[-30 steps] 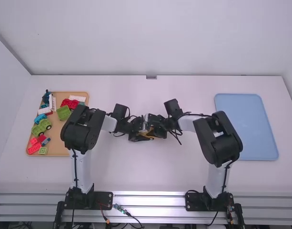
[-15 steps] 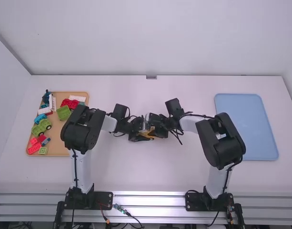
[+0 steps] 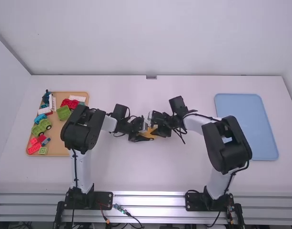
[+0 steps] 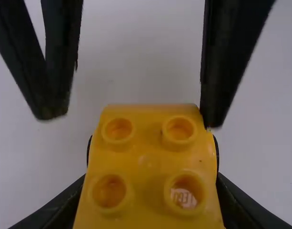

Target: Assemble lego blocks to make yellow taxi

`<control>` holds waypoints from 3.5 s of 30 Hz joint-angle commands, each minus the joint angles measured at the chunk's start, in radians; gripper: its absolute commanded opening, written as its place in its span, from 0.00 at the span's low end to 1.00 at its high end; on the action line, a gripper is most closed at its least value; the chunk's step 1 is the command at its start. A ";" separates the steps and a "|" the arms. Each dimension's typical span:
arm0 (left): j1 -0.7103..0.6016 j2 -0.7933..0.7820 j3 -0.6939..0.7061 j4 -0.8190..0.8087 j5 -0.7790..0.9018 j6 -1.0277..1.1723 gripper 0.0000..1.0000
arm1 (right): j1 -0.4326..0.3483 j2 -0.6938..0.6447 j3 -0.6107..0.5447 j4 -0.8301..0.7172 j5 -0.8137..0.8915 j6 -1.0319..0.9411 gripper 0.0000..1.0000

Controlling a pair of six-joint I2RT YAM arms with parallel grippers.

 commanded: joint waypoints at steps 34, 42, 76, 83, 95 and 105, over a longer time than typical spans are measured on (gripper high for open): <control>0.005 -0.297 0.047 -0.415 -0.278 0.036 0.99 | -0.041 -0.026 -0.361 0.669 -0.105 0.167 0.99; 0.068 -0.378 0.046 -0.417 -0.263 0.039 0.99 | -0.038 0.108 -0.286 0.723 -0.228 0.155 0.99; 0.325 -0.388 0.019 -0.524 -0.018 0.174 0.99 | 0.114 0.316 -0.001 0.487 -0.148 0.111 0.48; 0.311 -0.388 -0.001 -0.490 -0.018 0.173 0.99 | 0.043 0.220 -0.003 0.379 -0.147 0.109 0.46; 0.265 -0.388 -0.144 -0.080 -0.116 -0.167 0.99 | -0.243 -0.122 -0.003 0.060 0.328 0.167 0.41; 0.266 -0.388 -0.170 0.031 -0.127 -0.294 0.99 | -0.651 -0.168 -0.027 0.046 0.346 0.242 0.37</control>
